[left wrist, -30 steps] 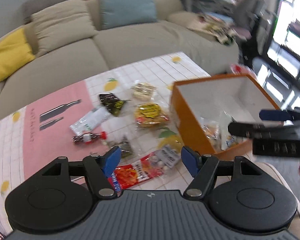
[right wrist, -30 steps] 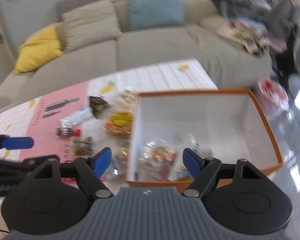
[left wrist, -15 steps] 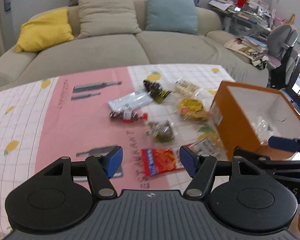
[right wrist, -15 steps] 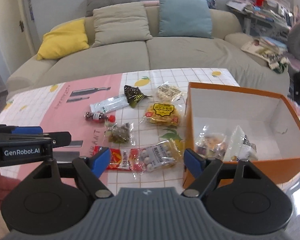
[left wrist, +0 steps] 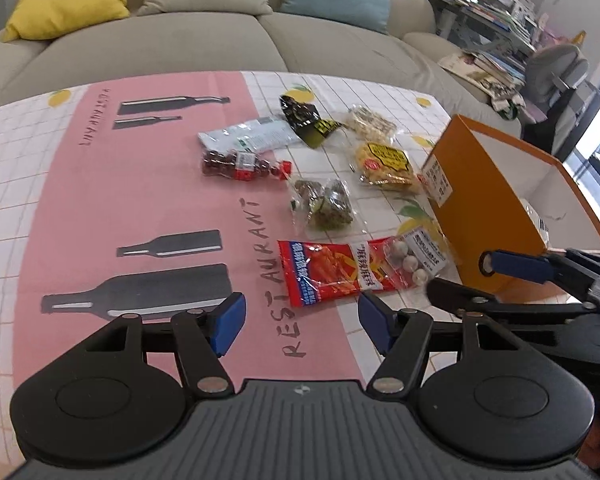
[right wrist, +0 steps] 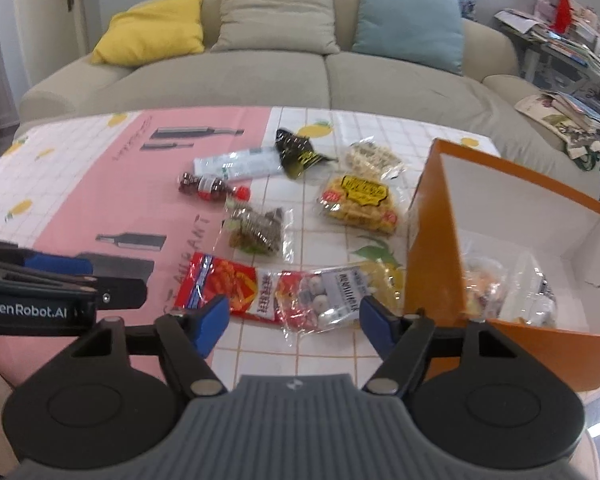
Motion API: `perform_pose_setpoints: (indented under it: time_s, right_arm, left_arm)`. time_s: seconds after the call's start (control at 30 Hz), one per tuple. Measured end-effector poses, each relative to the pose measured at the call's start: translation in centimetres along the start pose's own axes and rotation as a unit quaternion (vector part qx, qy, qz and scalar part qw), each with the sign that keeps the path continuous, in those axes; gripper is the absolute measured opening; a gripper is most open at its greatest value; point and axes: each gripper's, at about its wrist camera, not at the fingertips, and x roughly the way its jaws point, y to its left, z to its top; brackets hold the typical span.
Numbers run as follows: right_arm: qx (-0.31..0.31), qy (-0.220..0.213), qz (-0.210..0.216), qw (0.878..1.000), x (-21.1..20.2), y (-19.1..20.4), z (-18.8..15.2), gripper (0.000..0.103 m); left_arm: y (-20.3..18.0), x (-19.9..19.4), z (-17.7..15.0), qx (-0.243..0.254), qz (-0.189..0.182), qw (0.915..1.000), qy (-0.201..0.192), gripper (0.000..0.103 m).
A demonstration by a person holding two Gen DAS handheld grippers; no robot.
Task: Organize snacks
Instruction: 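Withdraw both tools from the box back toward the remaining snacks, then grasp the red spicy strip packet with the left tool while the right tool grasps the yogurt ball packet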
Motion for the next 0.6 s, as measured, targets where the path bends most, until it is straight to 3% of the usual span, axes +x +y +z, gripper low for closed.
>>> perform_pose_setpoints:
  time_s: [0.1, 0.17, 0.43, 0.6]
  right_arm:
    - [-0.016, 0.014, -0.009, 1.000, 1.6, 0.3, 0.0, 0.067]
    - [-0.025, 0.020, -0.018, 0.999, 2.5, 0.4, -0.1, 0.065]
    - [-0.038, 0.052, -0.035, 0.997, 5.9, 0.2, -0.4, 0.062]
    - [-0.054, 0.062, -0.045, 0.996, 7.2, 0.3, -1.0, 0.052]
  left_arm:
    - [-0.1, 1.3, 0.1, 0.007, -0.006, 0.9999, 0.012, 0.076]
    - [-0.1, 2.4, 0.3, 0.008, -0.003, 0.9996, 0.026, 0.071]
    - [0.5, 6.2, 1.4, -0.021, -0.006, 0.9983, 0.054, 0.062]
    - [0.6, 8.0, 2.0, -0.041, -0.005, 0.9972, 0.062, 0.051]
